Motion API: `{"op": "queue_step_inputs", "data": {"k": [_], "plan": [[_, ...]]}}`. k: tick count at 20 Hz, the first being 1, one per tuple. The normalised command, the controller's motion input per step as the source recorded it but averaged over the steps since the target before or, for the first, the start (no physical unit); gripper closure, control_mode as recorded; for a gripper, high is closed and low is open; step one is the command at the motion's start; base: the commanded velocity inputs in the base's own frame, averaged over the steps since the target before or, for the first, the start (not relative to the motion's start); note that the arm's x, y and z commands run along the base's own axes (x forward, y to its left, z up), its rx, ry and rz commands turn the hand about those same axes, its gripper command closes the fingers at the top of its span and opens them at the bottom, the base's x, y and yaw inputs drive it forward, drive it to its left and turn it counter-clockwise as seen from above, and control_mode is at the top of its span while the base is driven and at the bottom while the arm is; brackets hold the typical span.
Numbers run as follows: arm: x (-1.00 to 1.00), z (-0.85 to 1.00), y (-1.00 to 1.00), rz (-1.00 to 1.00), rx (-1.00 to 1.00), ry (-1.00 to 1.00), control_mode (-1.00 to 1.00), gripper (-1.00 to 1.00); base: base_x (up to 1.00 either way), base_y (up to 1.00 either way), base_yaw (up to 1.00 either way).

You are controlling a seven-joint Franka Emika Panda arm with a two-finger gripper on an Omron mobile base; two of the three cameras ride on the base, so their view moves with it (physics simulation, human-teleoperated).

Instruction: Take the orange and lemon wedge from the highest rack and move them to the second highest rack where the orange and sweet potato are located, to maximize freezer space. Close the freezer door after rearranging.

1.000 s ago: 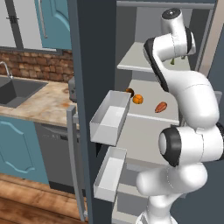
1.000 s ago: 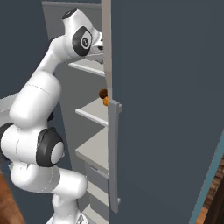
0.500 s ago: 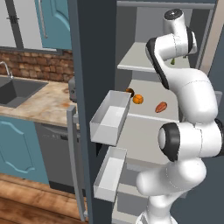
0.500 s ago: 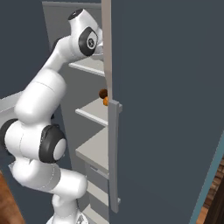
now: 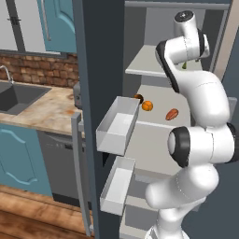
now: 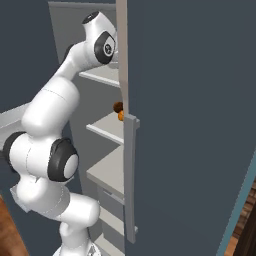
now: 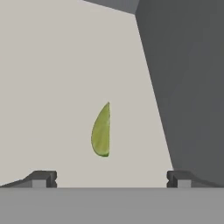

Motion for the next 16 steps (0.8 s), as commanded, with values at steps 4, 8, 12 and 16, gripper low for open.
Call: {"op": "queue_step_inputs", "data": {"k": [4,8,12,16], "plan": [[0.23,-0.17,-0.21,0.05,0.0,0.04,-1.0,-1.0,0.0,0.0,0.0],[0.2,-0.22,-0.2,0.08,0.04,0.03,-1.0,-1.0,0.0,0.0,0.0],[0.25,-0.2,-0.19,0.14,0.14,0.0,-1.0,-1.0,0.0,0.0,0.0],[0.26,-0.17,-0.19,0.15,0.16,0.0,-1.0,-1.0,0.0,0.0,0.0]]}}
